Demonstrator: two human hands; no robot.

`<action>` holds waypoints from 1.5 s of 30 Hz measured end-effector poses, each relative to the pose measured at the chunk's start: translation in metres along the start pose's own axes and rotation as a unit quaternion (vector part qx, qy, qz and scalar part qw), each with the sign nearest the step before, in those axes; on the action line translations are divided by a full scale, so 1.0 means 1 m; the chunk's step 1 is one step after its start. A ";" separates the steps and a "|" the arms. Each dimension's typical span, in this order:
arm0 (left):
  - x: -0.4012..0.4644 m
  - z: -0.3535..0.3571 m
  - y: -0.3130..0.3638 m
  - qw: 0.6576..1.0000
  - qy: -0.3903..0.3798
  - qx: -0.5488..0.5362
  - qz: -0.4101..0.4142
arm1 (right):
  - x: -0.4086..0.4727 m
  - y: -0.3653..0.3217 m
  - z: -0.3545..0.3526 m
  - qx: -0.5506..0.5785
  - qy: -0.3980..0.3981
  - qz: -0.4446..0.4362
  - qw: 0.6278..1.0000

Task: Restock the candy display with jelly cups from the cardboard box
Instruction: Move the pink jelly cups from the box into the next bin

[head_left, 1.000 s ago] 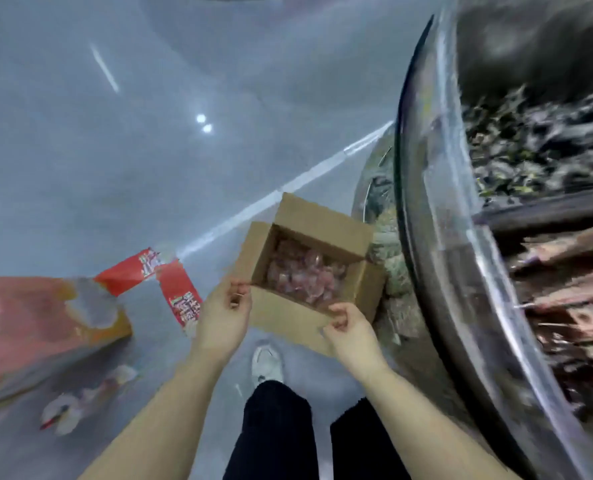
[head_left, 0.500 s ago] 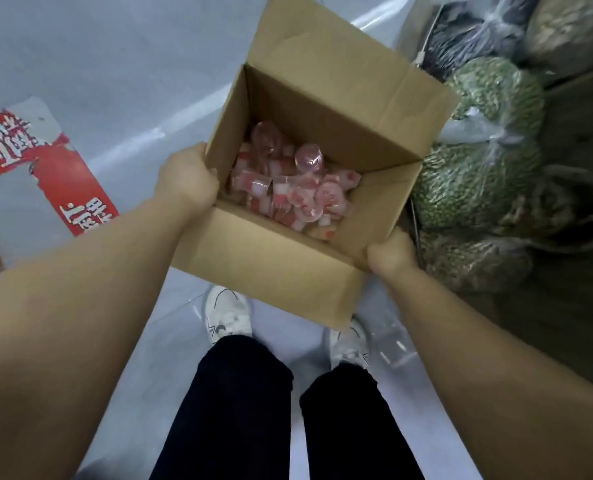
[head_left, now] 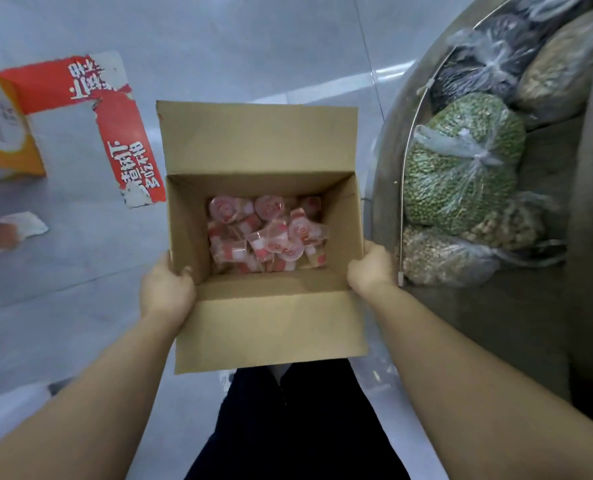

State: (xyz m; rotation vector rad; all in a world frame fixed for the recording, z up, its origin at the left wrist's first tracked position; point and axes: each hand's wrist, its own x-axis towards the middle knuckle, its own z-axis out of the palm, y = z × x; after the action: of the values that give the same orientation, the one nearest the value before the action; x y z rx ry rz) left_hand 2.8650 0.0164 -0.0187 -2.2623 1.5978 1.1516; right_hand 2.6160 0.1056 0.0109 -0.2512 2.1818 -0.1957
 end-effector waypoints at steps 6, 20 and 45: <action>-0.038 0.027 -0.068 0.998 -0.025 -0.043 -0.036 | -0.020 0.052 0.030 -0.068 -0.012 -0.001 0.998; -0.093 0.111 -0.123 0.997 0.015 -0.070 -0.040 | -0.005 0.173 0.067 0.037 0.012 -0.022 0.999; -0.010 0.189 -0.102 0.979 -0.099 0.124 0.128 | 0.060 0.130 0.156 -0.315 -0.040 -0.461 0.829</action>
State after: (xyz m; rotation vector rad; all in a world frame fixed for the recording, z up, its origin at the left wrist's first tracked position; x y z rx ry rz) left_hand 2.8563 0.1645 -0.1742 -1.7699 1.8698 1.1170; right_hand 2.6940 0.2083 -0.1565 -1.6567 1.7993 0.0222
